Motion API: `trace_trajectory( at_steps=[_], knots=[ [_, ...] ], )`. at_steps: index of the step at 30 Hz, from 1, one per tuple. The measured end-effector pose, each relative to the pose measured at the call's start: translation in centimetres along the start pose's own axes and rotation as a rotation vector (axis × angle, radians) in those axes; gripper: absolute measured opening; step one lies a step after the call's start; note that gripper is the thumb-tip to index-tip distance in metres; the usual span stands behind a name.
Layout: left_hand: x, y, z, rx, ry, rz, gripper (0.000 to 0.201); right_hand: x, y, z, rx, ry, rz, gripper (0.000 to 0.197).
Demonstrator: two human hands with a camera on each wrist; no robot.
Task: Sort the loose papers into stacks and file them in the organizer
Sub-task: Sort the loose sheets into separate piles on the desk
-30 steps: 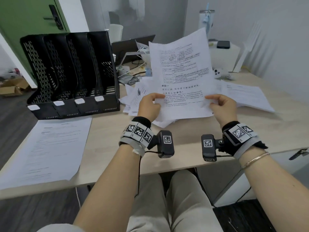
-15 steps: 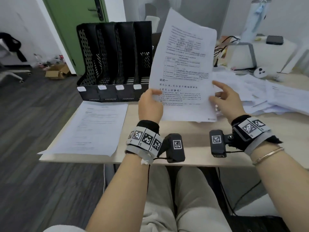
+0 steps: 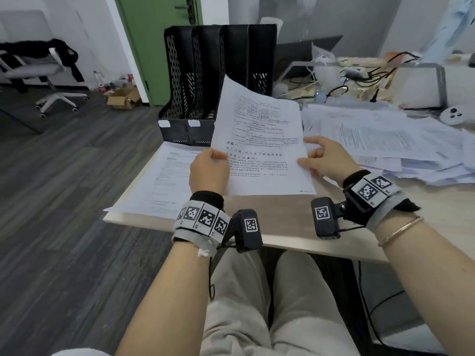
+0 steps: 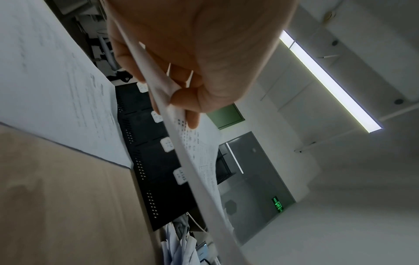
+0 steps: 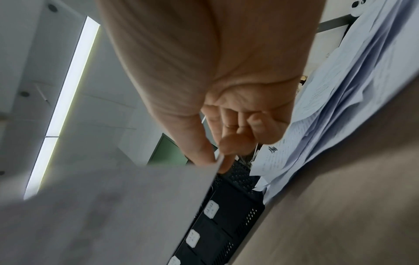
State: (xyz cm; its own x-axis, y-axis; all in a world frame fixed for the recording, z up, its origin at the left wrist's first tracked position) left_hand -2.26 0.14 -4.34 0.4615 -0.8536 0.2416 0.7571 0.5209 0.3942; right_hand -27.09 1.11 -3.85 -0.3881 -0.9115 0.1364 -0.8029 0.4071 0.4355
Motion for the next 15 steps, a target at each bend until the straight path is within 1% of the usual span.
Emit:
trace_trajectory(
  at_steps=[3,6,8,10,12,14,15],
  knots=[
    [-0.1,-0.1,-0.8,0.037,0.017,-0.069,0.026,-0.3,0.1,0.2,-0.079,-0.002,0.005,0.053],
    [-0.5,-0.6,-1.6,0.116,0.020,-0.160,0.020,-0.6,0.8,0.7,-0.256,0.058,0.028,0.051],
    [-0.9,-0.9,-2.1,0.179,0.009,-0.211,0.017,-0.9,0.9,0.9,-0.326,0.098,-0.018,0.052],
    [-1.2,-1.0,-2.5,0.262,-0.004,-0.237,0.015,-1.4,0.4,1.2,-0.374,0.142,-0.099,0.050],
    [-1.4,-1.0,-2.9,0.415,-0.043,-0.233,0.023,-1.9,-0.3,1.5,-0.449,0.201,-0.186,0.049],
    [-1.4,-0.9,-3.0,0.534,-0.084,-0.226,0.040,-2.5,-1.0,1.6,-0.513,0.227,-0.271,0.052],
    [-1.3,-0.9,-3.0,0.560,-0.089,-0.244,0.050,-2.8,-1.3,1.8,-0.541,0.227,-0.317,0.056]
  ],
)
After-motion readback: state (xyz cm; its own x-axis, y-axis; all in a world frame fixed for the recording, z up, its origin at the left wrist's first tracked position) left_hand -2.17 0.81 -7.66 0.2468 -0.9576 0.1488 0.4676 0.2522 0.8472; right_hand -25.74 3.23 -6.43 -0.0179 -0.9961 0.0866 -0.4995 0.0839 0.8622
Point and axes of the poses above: each hand's wrist, its own x-axis towards the middle knuckle, its own y-axis out of the back of the hand, z = x × y, the point moved 2 cm from there along x, towards the middle knuckle, and after that the axes turned 15 degrees about z, right-handed, at the moved point
